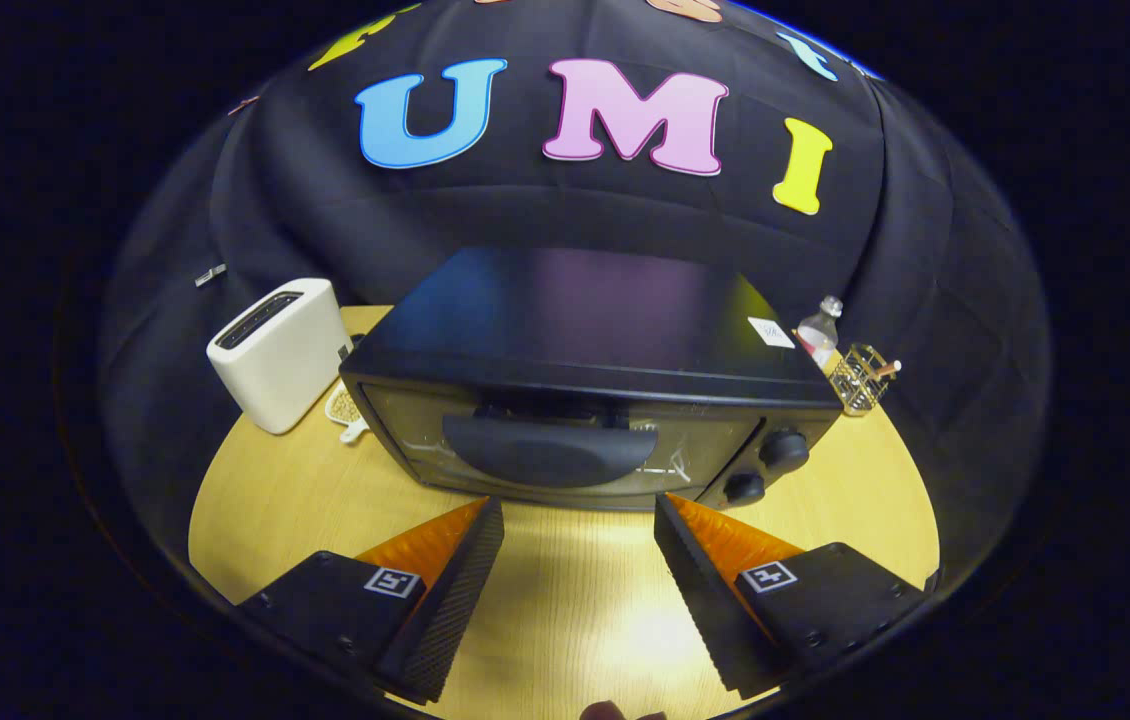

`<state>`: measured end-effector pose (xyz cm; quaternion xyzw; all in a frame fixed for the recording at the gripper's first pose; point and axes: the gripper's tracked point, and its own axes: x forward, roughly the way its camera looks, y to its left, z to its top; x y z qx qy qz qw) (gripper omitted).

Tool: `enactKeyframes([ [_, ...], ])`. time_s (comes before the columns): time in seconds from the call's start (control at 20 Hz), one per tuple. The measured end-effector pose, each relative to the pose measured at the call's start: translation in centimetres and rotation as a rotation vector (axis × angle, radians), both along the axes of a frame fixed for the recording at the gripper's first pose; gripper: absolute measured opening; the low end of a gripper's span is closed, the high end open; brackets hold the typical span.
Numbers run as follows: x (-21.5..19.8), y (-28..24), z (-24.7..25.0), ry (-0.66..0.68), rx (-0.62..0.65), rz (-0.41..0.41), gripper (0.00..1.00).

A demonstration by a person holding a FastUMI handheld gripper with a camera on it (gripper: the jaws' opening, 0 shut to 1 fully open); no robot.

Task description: Open the toaster oven, put the food inside, and close the toaster oven door.

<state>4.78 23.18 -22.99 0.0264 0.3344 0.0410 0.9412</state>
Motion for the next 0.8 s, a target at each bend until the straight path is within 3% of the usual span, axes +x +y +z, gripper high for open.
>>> enactKeyframes([
  [0.4,1.1,-2.4,8.7,-0.253,0.012,0.042,1.0],
  [0.8,-0.9,-10.8,19.5,-0.485,0.001,-0.013,0.99],
])
